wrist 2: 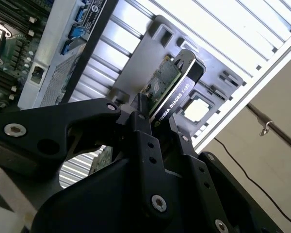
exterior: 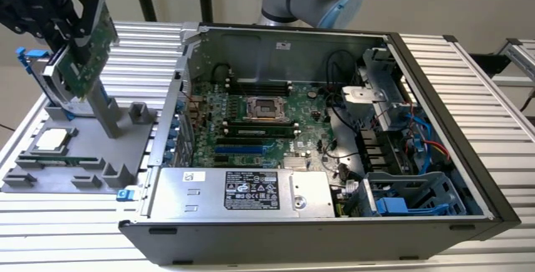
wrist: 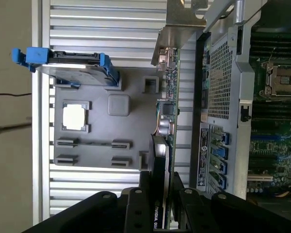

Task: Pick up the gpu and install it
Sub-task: 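Pick up the gpu and move the gpu toward the slot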

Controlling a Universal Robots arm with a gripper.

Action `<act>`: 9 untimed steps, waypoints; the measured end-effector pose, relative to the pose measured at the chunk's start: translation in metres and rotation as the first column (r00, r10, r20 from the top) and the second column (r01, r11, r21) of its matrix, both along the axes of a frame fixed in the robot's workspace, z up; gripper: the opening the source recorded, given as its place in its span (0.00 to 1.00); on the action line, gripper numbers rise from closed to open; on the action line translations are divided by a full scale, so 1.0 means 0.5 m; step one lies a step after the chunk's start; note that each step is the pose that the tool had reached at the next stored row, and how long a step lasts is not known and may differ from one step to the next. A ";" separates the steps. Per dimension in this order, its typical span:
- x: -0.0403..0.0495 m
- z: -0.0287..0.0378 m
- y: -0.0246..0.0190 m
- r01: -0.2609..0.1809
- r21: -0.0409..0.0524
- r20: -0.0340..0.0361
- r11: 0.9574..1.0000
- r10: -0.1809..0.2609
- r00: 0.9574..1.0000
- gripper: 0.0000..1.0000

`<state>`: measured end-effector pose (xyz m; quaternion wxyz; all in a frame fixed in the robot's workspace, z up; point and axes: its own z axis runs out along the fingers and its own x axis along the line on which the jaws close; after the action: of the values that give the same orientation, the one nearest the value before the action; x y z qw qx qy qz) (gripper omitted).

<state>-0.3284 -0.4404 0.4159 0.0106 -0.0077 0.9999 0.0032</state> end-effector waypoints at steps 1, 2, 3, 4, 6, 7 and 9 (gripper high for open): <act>0.003 0.000 0.0000 0.000 0.000 0.000 1.000 0.000 1.000 0.00; 0.005 0.000 0.0000 0.000 0.000 0.000 1.000 0.000 1.000 0.00; 0.008 0.000 0.0000 0.000 0.000 0.000 1.000 0.000 1.000 0.00; 0.011 0.000 0.0000 0.000 0.000 0.000 1.000 0.000 1.000 0.00; 0.017 0.000 0.0000 -0.001 0.000 0.000 1.000 0.001 1.000 0.00; 0.020 0.000 0.0000 -0.001 0.000 0.000 1.000 0.001 1.000 0.00; 0.025 0.000 0.0000 -0.002 0.000 0.000 1.000 0.002 1.000 0.00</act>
<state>-0.3160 -0.4404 0.4159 0.0106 -0.0084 0.9999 0.0032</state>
